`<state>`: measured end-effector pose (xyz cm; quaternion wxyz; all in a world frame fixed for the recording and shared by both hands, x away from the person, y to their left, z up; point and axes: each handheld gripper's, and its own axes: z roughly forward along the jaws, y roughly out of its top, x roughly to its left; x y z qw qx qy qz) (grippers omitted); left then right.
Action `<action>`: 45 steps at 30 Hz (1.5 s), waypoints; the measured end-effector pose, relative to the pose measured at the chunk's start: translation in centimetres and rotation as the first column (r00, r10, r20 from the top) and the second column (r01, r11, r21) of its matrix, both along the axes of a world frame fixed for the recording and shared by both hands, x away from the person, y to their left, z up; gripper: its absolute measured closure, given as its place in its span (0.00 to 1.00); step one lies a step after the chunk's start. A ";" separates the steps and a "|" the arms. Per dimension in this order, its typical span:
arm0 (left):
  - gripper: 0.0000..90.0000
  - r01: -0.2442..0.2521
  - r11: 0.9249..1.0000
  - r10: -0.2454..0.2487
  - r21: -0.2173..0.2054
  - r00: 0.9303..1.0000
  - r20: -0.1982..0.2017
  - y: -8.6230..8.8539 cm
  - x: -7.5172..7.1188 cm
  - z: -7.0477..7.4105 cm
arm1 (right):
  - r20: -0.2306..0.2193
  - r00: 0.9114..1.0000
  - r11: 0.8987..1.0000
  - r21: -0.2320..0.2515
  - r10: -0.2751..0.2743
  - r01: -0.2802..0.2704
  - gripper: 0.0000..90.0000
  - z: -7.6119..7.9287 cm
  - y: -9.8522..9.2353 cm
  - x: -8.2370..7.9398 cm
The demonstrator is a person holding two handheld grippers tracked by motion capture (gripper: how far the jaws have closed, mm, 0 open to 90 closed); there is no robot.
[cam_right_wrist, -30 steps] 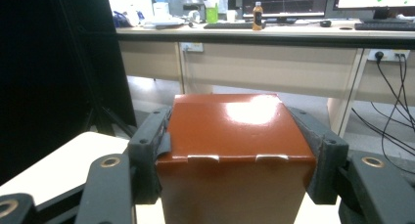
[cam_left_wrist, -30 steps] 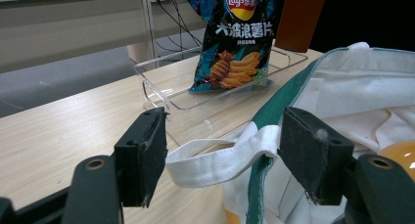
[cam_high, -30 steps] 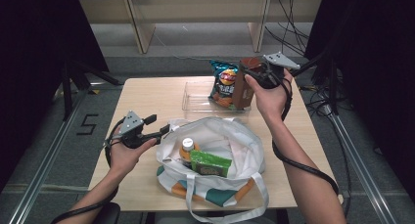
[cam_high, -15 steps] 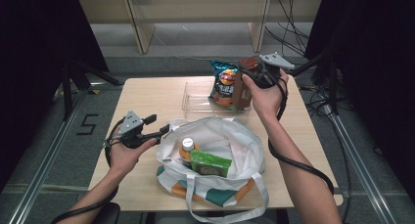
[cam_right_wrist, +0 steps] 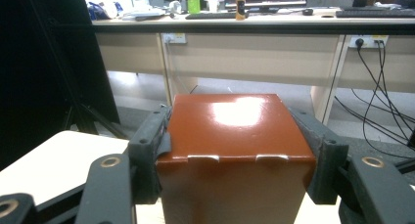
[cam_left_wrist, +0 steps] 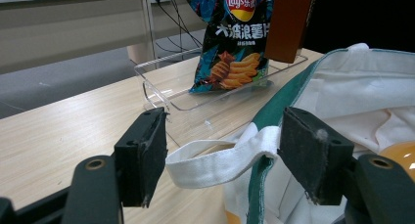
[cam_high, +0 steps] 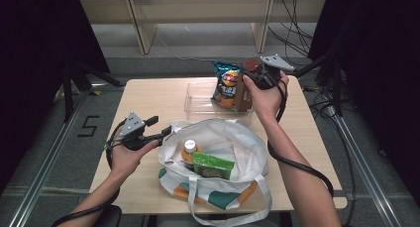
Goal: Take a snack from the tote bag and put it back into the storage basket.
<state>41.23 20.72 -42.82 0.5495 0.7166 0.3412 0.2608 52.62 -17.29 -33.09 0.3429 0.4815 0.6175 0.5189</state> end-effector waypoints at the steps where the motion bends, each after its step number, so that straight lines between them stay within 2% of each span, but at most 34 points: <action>1: 0.38 0.000 1.000 0.000 0.001 1.000 0.002 0.0 0.0 0.0 | -0.006 1.000 1.000 0.004 -0.002 0.002 0.44 0.0 0.1 0.0; 2: 0.38 -0.001 1.000 0.001 0.001 1.000 0.003 0.0 0.0 0.0 | 0.005 1.000 1.000 -0.004 -0.004 0.004 0.44 -0.1 0.1 0.1; 4: 0.38 -0.001 1.000 0.001 0.002 1.000 0.002 0.1 0.0 0.0 | -0.008 1.000 1.000 -0.003 -0.010 0.010 0.44 -0.2 0.3 0.1; 6: 0.38 -0.001 1.000 0.001 0.002 1.000 0.005 0.1 0.0 0.0 | -0.001 1.000 1.000 -0.004 -0.011 0.011 0.44 -0.2 0.2 0.2; 8: 0.38 0.000 1.000 0.000 0.001 1.000 0.004 0.1 0.0 0.0 | 0.011 1.000 1.000 -0.023 -0.015 0.015 0.44 -0.3 0.1 0.4; 11: 0.38 0.000 1.000 0.000 0.002 1.000 0.004 0.1 0.0 0.0 | -0.013 0.999 1.000 0.008 -0.030 0.030 0.44 -0.4 0.3 0.3; 24: 0.38 0.000 1.000 0.000 0.001 1.000 0.002 0.1 0.0 0.0 | -0.019 0.997 0.997 0.007 -0.075 0.075 0.44 -0.6 0.6 0.5; 28: 0.38 0.001 1.000 -0.001 -0.001 1.000 -0.002 0.0 0.0 0.0 | -0.005 0.998 0.998 -0.009 -0.068 0.068 0.44 -0.6 0.5 0.8; 33: 0.37 0.001 1.000 -0.001 0.003 1.000 0.001 0.1 0.1 0.0 | -0.023 0.996 0.997 0.010 -0.082 0.082 0.44 -0.6 0.7 0.7; 38: 0.38 0.002 1.000 -0.002 -0.001 1.000 -0.001 0.0 0.0 0.0 | -0.005 0.996 0.996 -0.006 -0.091 0.091 0.44 -0.7 0.7 1.0; 39: 0.38 0.002 1.000 -0.002 -0.001 1.000 -0.002 0.0 0.0 0.0 | 0.003 0.996 0.996 -0.023 -0.087 0.087 0.44 -0.7 0.6 1.1; 42: 0.38 0.001 1.000 -0.001 0.001 1.000 0.001 0.1 0.0 0.0 | -0.005 0.995 0.995 -0.024 -0.096 0.096 0.44 -0.8 0.6 1.1; 44: 0.37 0.001 1.000 -0.001 -0.001 1.000 0.001 0.0 0.0 0.0 | -0.021 0.994 0.994 0.003 -0.110 0.110 0.44 -0.8 0.8 1.1; 45: 0.38 0.002 1.000 -0.002 0.000 1.000 0.001 0.0 0.0 0.0 | -0.018 0.993 0.993 0.001 -0.115 0.115 0.44 -0.9 0.8 1.1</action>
